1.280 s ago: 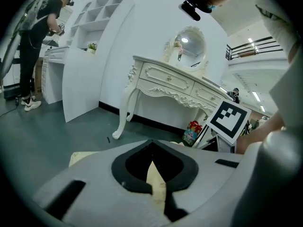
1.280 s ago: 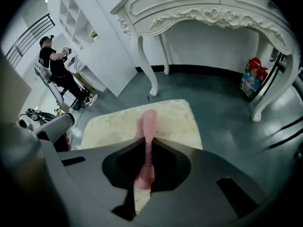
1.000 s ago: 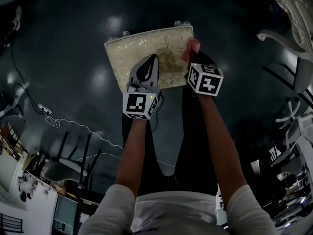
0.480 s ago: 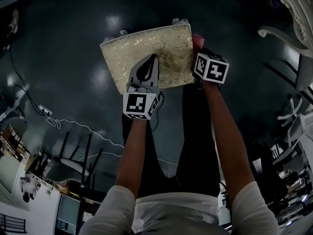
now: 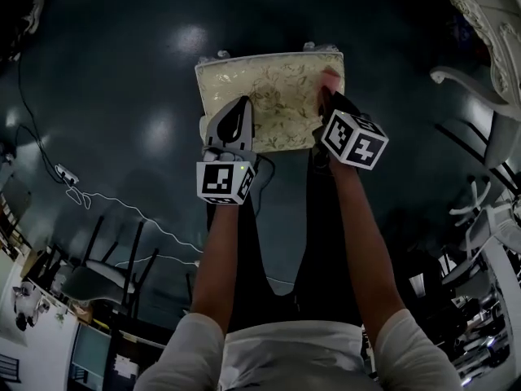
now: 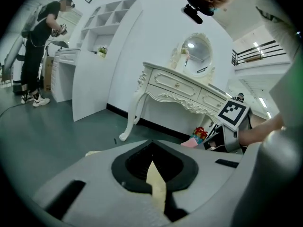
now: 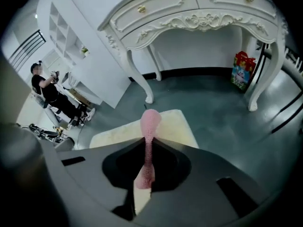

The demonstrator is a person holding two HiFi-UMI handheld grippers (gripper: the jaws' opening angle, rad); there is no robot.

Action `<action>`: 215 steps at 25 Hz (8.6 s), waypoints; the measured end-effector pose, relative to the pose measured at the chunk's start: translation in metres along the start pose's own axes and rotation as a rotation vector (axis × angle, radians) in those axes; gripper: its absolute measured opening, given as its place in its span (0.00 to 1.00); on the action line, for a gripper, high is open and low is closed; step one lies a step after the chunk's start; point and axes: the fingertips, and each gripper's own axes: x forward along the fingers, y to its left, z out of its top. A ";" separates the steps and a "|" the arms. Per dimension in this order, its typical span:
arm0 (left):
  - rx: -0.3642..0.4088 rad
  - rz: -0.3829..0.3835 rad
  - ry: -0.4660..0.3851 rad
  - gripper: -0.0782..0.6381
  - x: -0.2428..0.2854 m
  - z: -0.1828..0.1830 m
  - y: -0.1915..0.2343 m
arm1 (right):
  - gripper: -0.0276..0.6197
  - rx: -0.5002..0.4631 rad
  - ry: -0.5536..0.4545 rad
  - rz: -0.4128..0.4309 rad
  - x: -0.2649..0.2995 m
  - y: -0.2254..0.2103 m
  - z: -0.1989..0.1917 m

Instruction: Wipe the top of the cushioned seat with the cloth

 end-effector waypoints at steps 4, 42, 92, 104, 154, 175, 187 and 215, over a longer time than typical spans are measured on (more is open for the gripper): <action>-0.025 0.055 -0.001 0.12 -0.028 -0.005 0.040 | 0.07 -0.041 0.061 0.126 0.021 0.080 -0.031; -0.024 0.081 0.034 0.12 -0.044 -0.016 0.071 | 0.09 -0.233 0.264 0.342 0.057 0.154 -0.106; -0.055 0.144 -0.001 0.12 -0.060 -0.005 0.051 | 0.09 -0.125 0.178 0.306 0.002 0.098 -0.080; -0.076 0.238 0.001 0.12 -0.137 -0.016 0.156 | 0.09 -0.218 0.352 0.315 0.075 0.254 -0.186; -0.009 -0.041 0.082 0.12 0.024 -0.036 -0.065 | 0.08 -0.163 0.205 -0.124 -0.012 -0.102 -0.068; -0.021 0.150 0.005 0.12 -0.075 0.000 0.074 | 0.08 -0.063 0.234 0.213 -0.005 0.118 -0.132; -0.053 0.227 0.010 0.12 -0.145 -0.009 0.136 | 0.08 -0.235 0.430 0.250 0.070 0.234 -0.226; -0.032 0.054 0.037 0.12 -0.036 -0.026 -0.032 | 0.08 -0.150 0.144 -0.042 -0.033 -0.045 -0.112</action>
